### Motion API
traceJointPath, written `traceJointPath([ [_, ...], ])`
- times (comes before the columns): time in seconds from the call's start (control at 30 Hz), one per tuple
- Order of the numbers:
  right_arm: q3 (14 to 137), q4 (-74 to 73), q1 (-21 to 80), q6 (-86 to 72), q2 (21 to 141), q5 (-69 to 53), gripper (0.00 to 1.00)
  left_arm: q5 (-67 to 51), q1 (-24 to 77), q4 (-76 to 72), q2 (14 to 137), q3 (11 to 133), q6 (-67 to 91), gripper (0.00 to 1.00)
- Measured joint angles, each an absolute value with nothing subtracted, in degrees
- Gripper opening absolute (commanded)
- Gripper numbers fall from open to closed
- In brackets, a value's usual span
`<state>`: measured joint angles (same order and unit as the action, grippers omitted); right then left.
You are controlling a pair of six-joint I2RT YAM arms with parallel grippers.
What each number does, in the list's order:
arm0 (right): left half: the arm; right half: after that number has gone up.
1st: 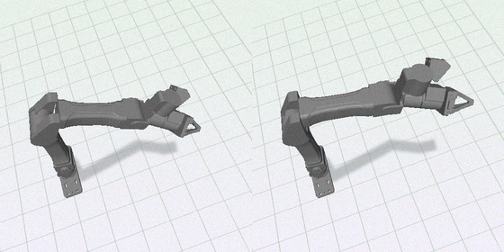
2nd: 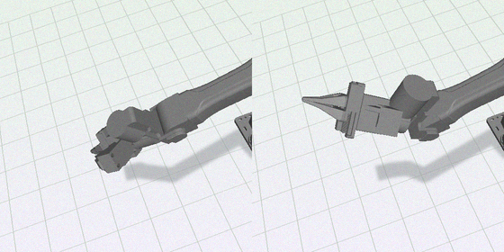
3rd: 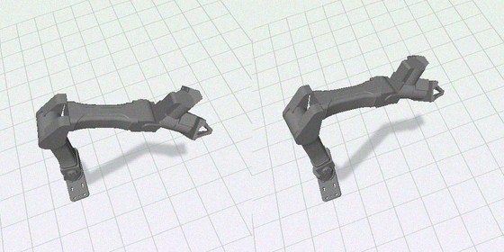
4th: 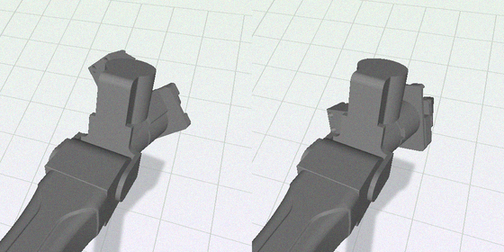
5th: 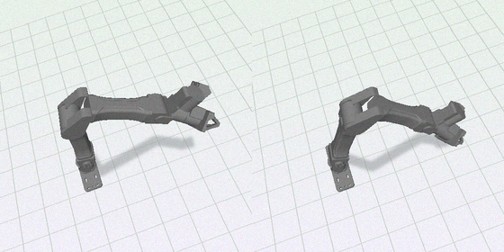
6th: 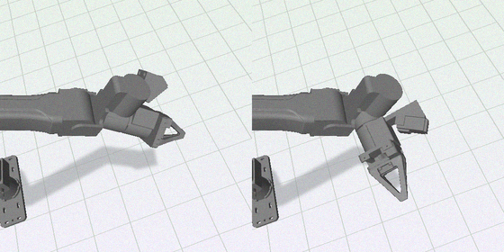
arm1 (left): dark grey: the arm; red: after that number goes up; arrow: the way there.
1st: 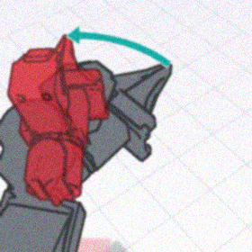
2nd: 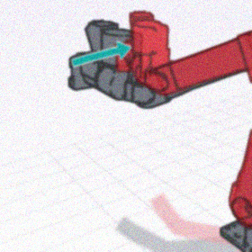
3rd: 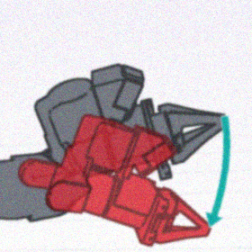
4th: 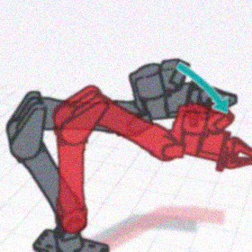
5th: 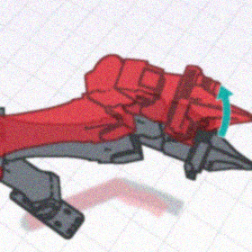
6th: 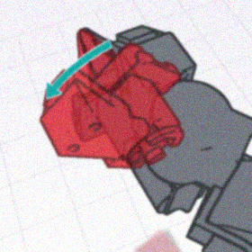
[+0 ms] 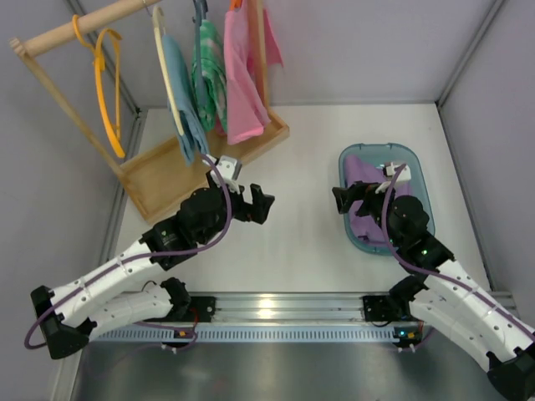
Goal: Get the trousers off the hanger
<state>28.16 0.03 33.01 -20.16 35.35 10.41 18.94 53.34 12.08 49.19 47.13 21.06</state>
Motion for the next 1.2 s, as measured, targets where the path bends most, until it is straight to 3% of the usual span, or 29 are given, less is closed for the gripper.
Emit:
traceJointPath([
  [0.37,28.16,-0.08,33.01,-20.14,35.27,10.94,0.99,17.63,53.36,13.91,49.58,48.82,21.02,0.96],
  [0.63,28.16,-0.49,33.01,-20.14,35.27,12.32,0.99,20.23,54.11,21.45,53.87,68.12,20.62,0.94],
  [0.87,28.16,-0.6,33.01,-20.16,35.27,12.78,0.99,29.76,54.43,26.55,57.17,86.72,17.41,0.95],
  [1.2,28.16,-0.86,33.01,-20.16,36.23,13.69,0.99,51.53,54.48,30.33,57.36,90.94,9.41,0.97],
])
